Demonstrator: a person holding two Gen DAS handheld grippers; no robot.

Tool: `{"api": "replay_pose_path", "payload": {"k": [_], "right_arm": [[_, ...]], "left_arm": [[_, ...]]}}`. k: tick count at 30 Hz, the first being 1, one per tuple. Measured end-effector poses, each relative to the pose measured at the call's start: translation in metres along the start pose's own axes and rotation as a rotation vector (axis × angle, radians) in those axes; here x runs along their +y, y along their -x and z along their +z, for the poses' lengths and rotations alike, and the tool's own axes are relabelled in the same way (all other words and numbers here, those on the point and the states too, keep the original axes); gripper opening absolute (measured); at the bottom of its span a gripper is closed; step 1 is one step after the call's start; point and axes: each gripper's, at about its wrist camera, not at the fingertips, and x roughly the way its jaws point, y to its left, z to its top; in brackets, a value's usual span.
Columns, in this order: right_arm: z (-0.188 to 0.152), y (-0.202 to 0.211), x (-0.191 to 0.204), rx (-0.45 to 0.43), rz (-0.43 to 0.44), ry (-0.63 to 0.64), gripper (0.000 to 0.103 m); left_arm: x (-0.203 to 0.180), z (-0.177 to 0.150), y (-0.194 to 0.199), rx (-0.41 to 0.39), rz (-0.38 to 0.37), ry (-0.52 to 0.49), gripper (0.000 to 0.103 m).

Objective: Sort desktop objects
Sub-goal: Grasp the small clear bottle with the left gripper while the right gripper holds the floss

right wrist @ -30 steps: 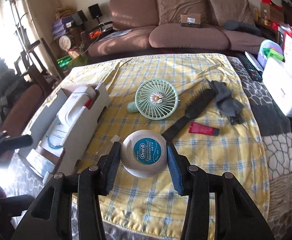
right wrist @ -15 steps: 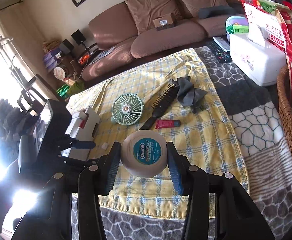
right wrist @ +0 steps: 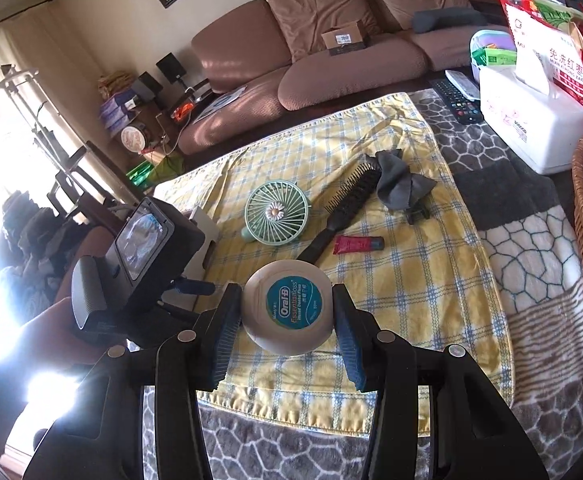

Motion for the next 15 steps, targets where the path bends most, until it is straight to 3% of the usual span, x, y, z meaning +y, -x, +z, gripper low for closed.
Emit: {"api": "replay_pose_path", "payload": {"k": [2,4,6,11,15], "right_arm": [[0.000,-0.001,0.002,0.002,0.003,0.007,0.046],[0.000,0.000,0.003,-0.003,0.005,0.008,0.046],[0.001,0.000,0.003,-0.005,0.006,0.005,0.046],[0.002,0.001,0.005,0.000,0.010,0.011,0.046],[0.003,0.003,0.003,-0.004,0.012,0.010,0.046]], "left_arm": [[0.001,-0.002,-0.001,-0.001,0.025,0.003,0.068],[0.001,-0.003,0.000,0.010,-0.023,-0.015,0.054],[-0.001,-0.002,0.001,0.028,-0.046,-0.036,0.032],[-0.011,0.002,0.010,0.011,-0.036,-0.039,0.032],[-0.001,-0.004,0.037,-0.062,-0.136,0.017,0.032]]}}
